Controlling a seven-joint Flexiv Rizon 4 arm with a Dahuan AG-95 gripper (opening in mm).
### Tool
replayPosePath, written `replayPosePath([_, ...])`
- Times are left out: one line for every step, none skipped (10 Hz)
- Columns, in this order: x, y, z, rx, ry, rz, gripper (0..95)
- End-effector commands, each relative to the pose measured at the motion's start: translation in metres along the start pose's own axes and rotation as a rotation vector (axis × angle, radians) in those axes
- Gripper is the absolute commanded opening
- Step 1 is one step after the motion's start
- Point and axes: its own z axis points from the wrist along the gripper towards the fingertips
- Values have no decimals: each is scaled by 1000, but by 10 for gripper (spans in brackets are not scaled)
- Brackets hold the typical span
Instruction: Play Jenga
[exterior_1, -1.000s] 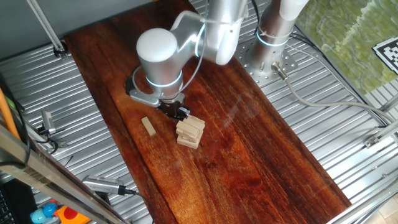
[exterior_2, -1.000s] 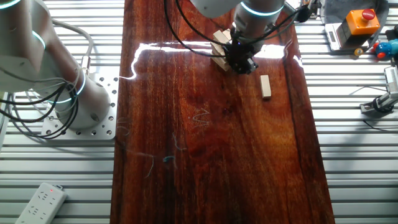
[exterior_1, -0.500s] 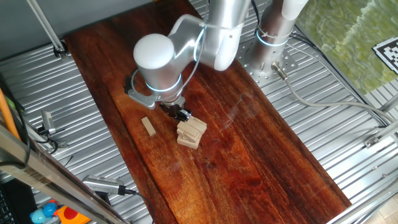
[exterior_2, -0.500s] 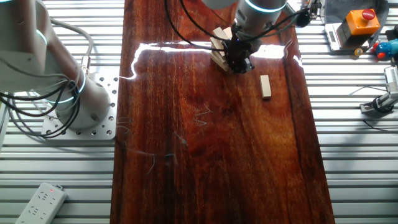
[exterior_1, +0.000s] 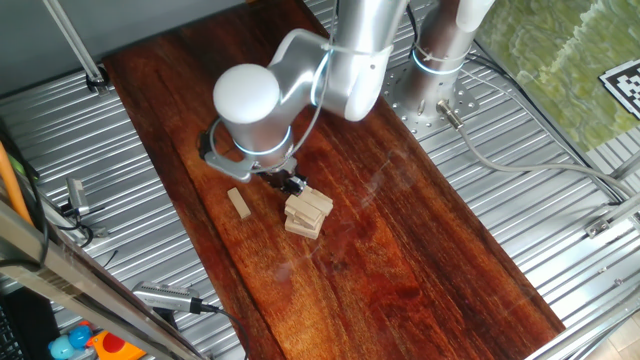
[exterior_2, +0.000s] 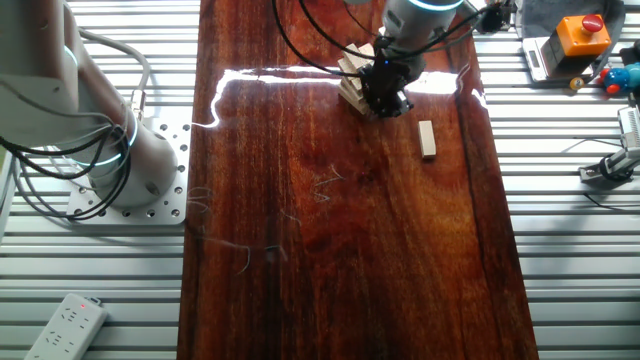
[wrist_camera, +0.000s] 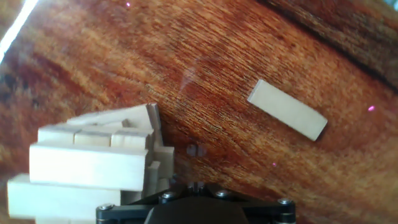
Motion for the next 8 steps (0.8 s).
replayPosePath([4, -14, -5, 206, -101, -794, 0])
replayPosePath([6, -15, -6, 206, -101, -796, 0])
replayPosePath([7, -16, -7, 207, -103, -803, 0])
replayPosePath([8, -20, -8, 209, -102, -817, 0])
replayPosePath([8, -23, -9, 212, -100, -836, 0])
replayPosePath([8, -25, -9, 212, -102, -844, 0])
replayPosePath([8, -29, -11, 213, -105, -861, 0])
replayPosePath([7, -32, -10, 216, -105, -872, 0])
